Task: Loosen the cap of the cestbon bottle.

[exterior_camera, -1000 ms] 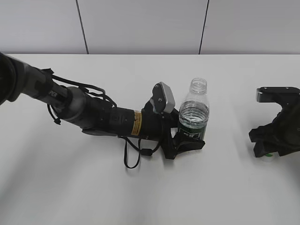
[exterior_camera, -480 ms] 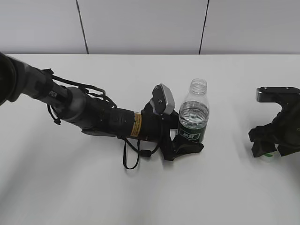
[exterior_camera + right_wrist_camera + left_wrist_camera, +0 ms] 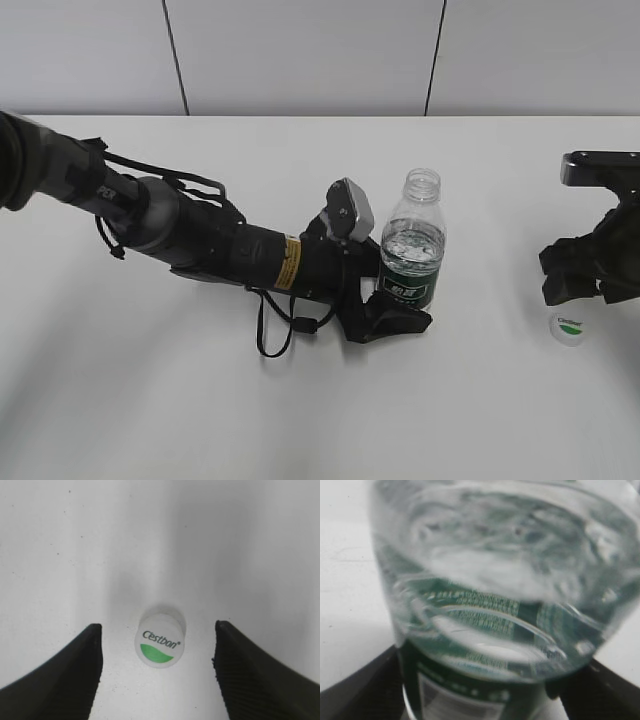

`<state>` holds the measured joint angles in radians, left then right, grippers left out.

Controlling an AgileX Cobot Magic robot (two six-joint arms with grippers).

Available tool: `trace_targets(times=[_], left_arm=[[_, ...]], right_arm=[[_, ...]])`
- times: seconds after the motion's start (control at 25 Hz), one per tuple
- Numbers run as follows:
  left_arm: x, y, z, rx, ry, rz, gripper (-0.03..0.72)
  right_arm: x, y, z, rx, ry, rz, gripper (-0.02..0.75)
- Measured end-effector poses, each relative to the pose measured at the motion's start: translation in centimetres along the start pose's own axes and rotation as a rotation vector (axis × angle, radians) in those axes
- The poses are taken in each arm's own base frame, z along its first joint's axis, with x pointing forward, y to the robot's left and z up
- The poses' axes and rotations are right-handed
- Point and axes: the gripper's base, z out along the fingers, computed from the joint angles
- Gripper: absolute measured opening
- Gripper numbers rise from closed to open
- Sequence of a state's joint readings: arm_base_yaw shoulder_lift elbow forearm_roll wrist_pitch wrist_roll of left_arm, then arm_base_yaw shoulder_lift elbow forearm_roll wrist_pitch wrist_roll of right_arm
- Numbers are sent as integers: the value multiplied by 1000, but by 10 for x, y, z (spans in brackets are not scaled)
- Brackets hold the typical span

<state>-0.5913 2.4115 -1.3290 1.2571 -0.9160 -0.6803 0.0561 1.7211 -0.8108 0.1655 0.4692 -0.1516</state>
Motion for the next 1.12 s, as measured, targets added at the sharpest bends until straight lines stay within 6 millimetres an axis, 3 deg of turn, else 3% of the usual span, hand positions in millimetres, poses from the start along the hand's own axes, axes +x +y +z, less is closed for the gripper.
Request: trace_targets(times=[0.76,1.12], left_arm=[[0,4,-23,90,121,-95,684],[-8,15,-46,42,244,-46,684]], right_arm=[[-2,4,-35,-11,-77,-1,526],[-1,5,-52,-17,-111,-3,526]])
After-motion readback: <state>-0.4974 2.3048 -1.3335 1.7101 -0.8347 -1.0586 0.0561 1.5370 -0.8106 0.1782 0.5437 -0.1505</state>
